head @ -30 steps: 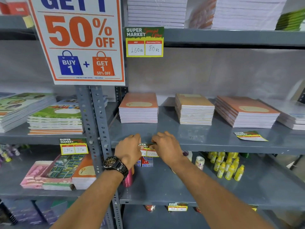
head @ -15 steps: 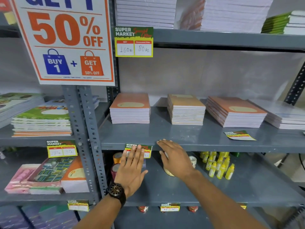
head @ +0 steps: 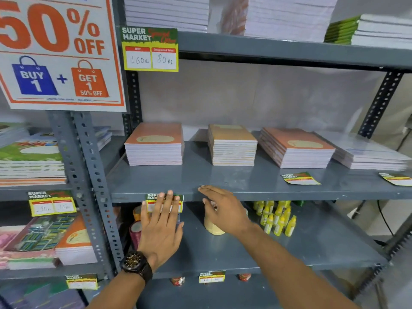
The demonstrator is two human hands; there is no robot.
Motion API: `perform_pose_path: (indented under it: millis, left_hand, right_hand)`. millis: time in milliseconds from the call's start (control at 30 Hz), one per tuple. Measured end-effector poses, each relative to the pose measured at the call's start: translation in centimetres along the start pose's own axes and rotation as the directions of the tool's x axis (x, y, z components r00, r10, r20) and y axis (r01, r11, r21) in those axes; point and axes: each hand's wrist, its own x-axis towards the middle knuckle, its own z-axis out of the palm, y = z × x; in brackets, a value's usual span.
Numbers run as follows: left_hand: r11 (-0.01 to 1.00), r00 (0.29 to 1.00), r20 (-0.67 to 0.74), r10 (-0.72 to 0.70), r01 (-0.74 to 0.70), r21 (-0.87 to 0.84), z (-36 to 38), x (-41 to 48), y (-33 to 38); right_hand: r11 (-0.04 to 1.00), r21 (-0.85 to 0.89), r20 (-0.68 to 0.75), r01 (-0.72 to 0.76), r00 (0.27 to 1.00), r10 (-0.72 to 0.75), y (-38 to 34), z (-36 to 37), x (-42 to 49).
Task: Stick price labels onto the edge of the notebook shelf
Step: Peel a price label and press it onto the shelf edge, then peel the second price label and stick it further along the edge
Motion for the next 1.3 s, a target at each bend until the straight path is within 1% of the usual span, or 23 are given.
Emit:
perform_pose_path:
  millis: [67, 133, 233, 333, 400, 433, 500, 533, 600, 667, 733, 800, 833, 900, 967, 1033, 1067, 1100, 1167, 1233, 1300]
  left_hand:
    - [0.997, 0.995, -0.092, 0.031, -0.038, -0.07, -1.4, 1.6, 2.0]
    - [0.981, 0.99, -0.129, 0.048, -0.071, -0.179, -2.9, 4.1, 4.6]
    - [0.933, 0.997, -0.075, 0.037, -0.061, -0.354, -4.7, 8.2, 9.6]
    - [0.851, 0.999, 0.04, 0.026, -0.001, -0.525, -5.3, 12.4, 14.8]
    - [0.771, 0.992, 0.128, -0.011, 0.09, -0.631, -5.1, 15.0, 17.9]
    - [0.74, 0.986, 0.167, -0.021, 0.128, -0.66, -4.8, 16.3, 19.4]
    - [0.74, 0.971, 0.24, -0.016, 0.173, -0.65, -3.9, 18.6, 22.0]
    - [0.75, 0.953, 0.304, -0.012, 0.21, -0.628, -3.4, 19.8, 23.1]
    - [0.742, 0.878, 0.478, -0.003, 0.323, -0.587, -2.4, 21.8, 25.1]
    - [0.737, 0.804, 0.594, 0.009, 0.396, -0.548, -1.5, 23.5, 27.3]
    - [0.787, 0.785, 0.619, -0.02, 0.395, -0.475, -0.7, 24.4, 28.7]
    - [0.837, 0.785, 0.617, -0.057, 0.374, -0.4, 0.1, 25.0, 29.7]
    - [0.847, 0.786, 0.615, -0.064, 0.369, -0.383, 0.6, 25.3, 30.2]
    - [0.826, 0.78, 0.621, -0.073, 0.397, -0.401, 1.0, 25.7, 30.4]
    - [0.785, 0.78, 0.623, -0.057, 0.42, -0.455, 1.0, 26.0, 30.6]
    - [0.733, 0.801, 0.599, -0.016, 0.417, -0.538, 0.6, 26.2, 30.5]
    - [0.682, 0.816, 0.579, -0.011, 0.429, -0.592, 0.3, 26.1, 30.3]
    - [0.603, 0.828, 0.561, -0.014, 0.454, -0.656, 0.0, 26.1, 30.2]
    - [0.431, 0.82, 0.572, -0.024, 0.525, -0.734, -0.8, 25.5, 29.7]
    - [0.341, 0.805, 0.593, -0.012, 0.56, -0.755, -1.6, 24.4, 29.1]
    - [0.312, 0.805, 0.593, -0.01, 0.566, -0.763, -2.2, 23.3, 28.6]
  right_hand:
    - [0.999, 0.037, -0.111, -0.037, 0.993, 0.041, 1.6, -2.3, 0.1]
    - [0.987, 0.067, -0.195, -0.146, 0.968, 0.157, 4.0, -4.8, 0.3]
    - [0.946, 0.086, -0.267, -0.312, 0.908, 0.324, 8.5, -9.1, 0.4]
    - [0.908, 0.046, -0.303, -0.416, 0.861, 0.409, 13.5, -13.2, 0.4]
    - [0.871, 0.031, -0.261, -0.49, 0.837, 0.48, 16.7, -15.8, 0.4]
    - [0.85, 0.016, -0.218, -0.526, 0.828, 0.517, 18.4, -17.0, 0.3]
    - [0.811, -0.021, -0.08, -0.584, 0.81, 0.581, 21.2, -19.0, 0.2]
    - [0.797, -0.053, 0.003, -0.601, 0.798, 0.602, 22.2, -19.7, 0.2]
    - [0.784, -0.125, 0.151, -0.608, 0.77, 0.62, 24.2, -20.7, 0.2]
    - [0.794, -0.17, 0.257, -0.584, 0.752, 0.608, 26.0, -21.4, 0.1]
    - [0.807, -0.12, 0.307, -0.579, 0.751, 0.585, 27.1, -21.8, 0.3]
    - [0.801, -0.019, 0.329, -0.598, 0.753, 0.57, 27.8, -21.8, 0.6]
    - [0.798, 0.019, 0.345, -0.603, 0.753, 0.561, 28.1, -21.9, 0.8]
    - [0.799, 0.072, 0.369, -0.598, 0.76, 0.535, 28.3, -21.8, 1.3]
    - [0.784, 0.161, 0.364, -0.6, 0.774, 0.518, 28.3, -21.7, 1.4]
    - [0.721, 0.311, 0.374, -0.619, 0.777, 0.506, 28.2, -21.5, 1.2]
    - [0.671, 0.388, 0.391, -0.632, 0.772, 0.501, 28.1, -21.5, 1.0]
    - [0.621, 0.448, 0.411, -0.643, 0.765, 0.496, 28.0, -21.7, 0.8]
    - [0.552, 0.513, 0.445, -0.657, 0.754, 0.484, 27.5, -22.3, 0.1]
    - [0.548, 0.529, 0.458, -0.648, 0.761, 0.459, 26.7, -22.7, -0.6]
    - [0.59, 0.518, 0.446, -0.619, 0.784, 0.431, 25.7, -23.0, -1.5]
